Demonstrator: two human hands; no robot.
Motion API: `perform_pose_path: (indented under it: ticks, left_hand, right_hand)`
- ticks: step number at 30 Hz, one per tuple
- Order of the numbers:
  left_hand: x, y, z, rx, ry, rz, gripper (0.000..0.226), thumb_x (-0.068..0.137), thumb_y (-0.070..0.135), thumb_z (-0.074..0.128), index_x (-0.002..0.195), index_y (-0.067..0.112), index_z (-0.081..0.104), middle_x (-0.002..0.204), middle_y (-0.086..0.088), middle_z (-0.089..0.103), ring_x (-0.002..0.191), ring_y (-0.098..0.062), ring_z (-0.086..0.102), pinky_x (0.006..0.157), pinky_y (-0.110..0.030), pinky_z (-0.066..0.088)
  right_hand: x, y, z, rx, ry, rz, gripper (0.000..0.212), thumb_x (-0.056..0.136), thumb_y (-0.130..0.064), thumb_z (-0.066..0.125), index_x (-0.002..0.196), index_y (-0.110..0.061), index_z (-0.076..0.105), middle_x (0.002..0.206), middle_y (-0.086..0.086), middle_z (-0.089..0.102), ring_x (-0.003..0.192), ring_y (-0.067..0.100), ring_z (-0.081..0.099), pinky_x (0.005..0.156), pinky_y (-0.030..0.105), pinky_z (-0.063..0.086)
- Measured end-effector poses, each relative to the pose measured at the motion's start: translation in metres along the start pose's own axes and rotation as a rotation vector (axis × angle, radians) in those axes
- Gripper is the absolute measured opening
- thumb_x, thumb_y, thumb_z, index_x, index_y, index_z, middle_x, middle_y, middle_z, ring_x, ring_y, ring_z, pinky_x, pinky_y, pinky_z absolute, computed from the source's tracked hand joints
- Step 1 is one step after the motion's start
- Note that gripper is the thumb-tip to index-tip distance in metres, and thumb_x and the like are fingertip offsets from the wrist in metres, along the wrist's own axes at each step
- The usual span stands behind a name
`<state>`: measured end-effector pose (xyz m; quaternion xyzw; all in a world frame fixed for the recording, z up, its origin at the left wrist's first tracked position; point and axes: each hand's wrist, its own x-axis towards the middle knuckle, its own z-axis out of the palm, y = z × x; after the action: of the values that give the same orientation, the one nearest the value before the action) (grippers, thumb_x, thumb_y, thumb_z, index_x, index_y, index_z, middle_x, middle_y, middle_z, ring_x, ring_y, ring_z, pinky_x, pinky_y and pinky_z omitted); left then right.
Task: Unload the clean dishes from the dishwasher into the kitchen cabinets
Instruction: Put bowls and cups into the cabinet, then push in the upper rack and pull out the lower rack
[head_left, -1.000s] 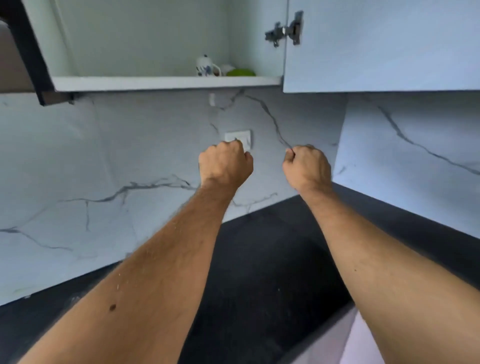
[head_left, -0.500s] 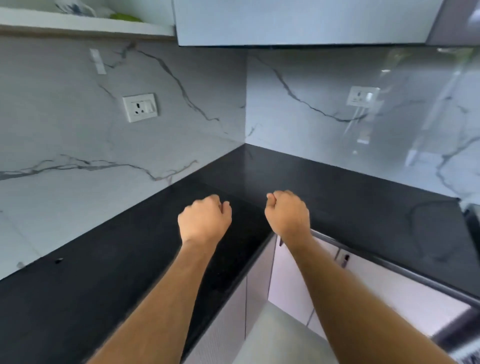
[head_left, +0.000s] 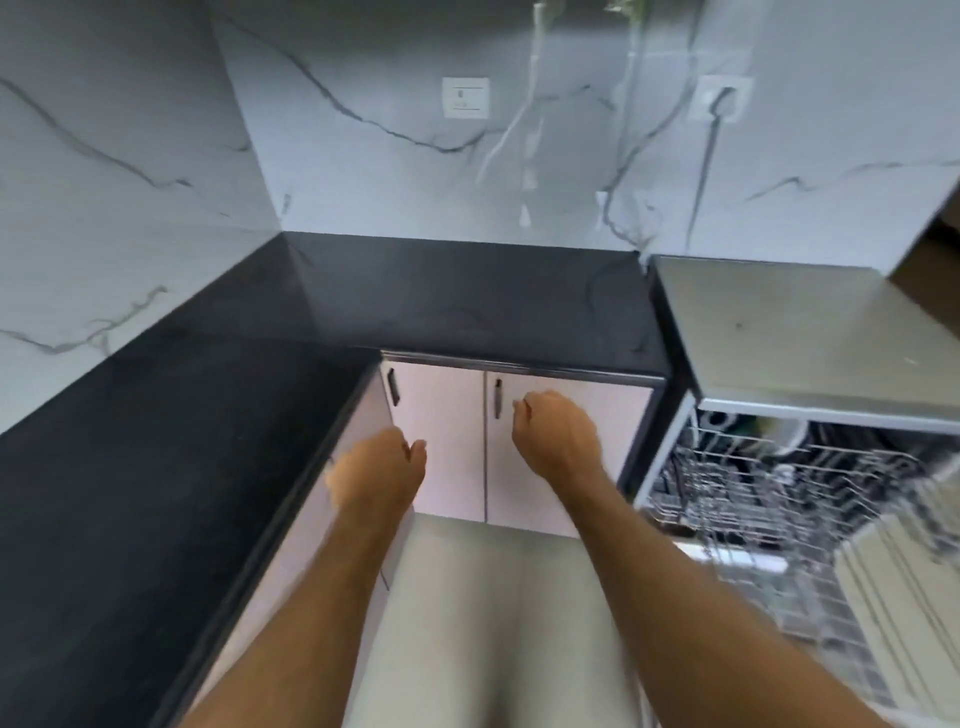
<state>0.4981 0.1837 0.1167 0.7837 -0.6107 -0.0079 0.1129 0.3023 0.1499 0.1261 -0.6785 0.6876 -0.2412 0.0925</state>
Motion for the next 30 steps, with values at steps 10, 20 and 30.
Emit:
perform_pose_path:
  ticks: [10,20,30]
  left_hand:
    - [-0.184,0.113,0.043,-0.091,-0.075,0.245,0.027,0.093,0.047,0.048,0.087,0.026,0.064,0.071,0.008,0.065,0.066,-0.016,0.059,0.064,-0.027,0.044]
    - [-0.27,0.201,0.036,-0.226,-0.051,0.445,0.022,0.095,0.046,0.052,0.092,0.027,0.063,0.081,0.006,0.07,0.077,-0.021,0.066,0.072,-0.03,0.044]
    - [-0.277,0.265,0.088,-0.248,-0.158,0.555,0.015,0.098,0.041,0.052,0.097,0.028,0.06,0.083,0.008,0.07,0.074,-0.017,0.065,0.08,-0.033,0.05]
  right_hand:
    - [-0.177,0.171,-0.094,-0.109,0.048,0.272,0.04,0.1,-0.039,0.04,0.082,-0.012,0.062,0.077,0.005,0.06,0.069,0.027,0.057,0.064,0.034,0.049]
    - [-0.274,0.241,-0.161,-0.132,0.103,0.382,0.039,0.104,-0.04,0.036,0.076,-0.017,0.052,0.069,-0.001,0.054,0.064,0.015,0.058,0.067,0.039,0.058]
    - [-0.276,0.333,-0.176,-0.203,0.087,0.517,0.037,0.104,-0.04,0.034,0.087,-0.017,0.057,0.074,-0.002,0.057,0.063,0.01,0.058,0.062,0.031,0.057]
